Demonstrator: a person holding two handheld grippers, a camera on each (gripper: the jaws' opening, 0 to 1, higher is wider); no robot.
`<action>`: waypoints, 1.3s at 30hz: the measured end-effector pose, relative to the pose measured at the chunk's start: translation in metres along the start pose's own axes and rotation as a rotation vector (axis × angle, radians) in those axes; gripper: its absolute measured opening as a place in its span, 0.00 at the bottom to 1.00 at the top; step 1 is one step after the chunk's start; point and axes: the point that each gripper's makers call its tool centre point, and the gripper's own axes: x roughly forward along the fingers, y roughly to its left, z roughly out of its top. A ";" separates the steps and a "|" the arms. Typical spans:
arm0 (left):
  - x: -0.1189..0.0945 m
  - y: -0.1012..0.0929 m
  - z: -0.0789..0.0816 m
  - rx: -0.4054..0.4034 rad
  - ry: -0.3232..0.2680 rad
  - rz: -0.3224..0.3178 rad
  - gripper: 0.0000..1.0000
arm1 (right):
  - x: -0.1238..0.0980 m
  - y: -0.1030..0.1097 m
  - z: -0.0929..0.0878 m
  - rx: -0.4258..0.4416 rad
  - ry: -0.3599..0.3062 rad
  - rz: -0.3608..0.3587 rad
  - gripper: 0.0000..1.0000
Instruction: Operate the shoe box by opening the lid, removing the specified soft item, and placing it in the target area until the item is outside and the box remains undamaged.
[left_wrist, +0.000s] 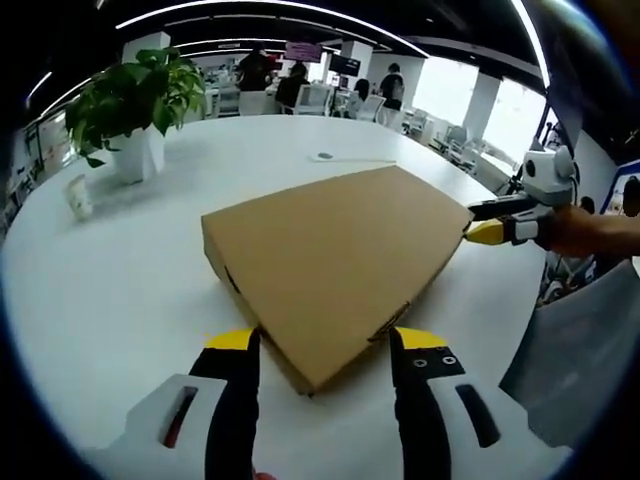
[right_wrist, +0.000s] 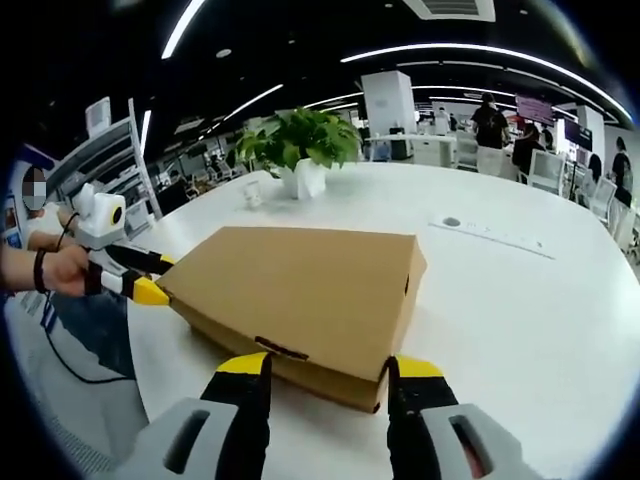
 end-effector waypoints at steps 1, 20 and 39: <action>-0.002 0.000 0.001 -0.007 -0.006 0.000 0.53 | -0.001 0.000 0.001 0.001 -0.001 0.000 0.43; -0.026 -0.010 0.034 0.005 -0.097 0.005 0.54 | -0.024 0.005 0.053 -0.001 -0.106 0.007 0.43; -0.039 -0.006 0.066 0.093 -0.162 0.019 0.54 | -0.031 0.004 0.103 -0.043 -0.178 0.006 0.43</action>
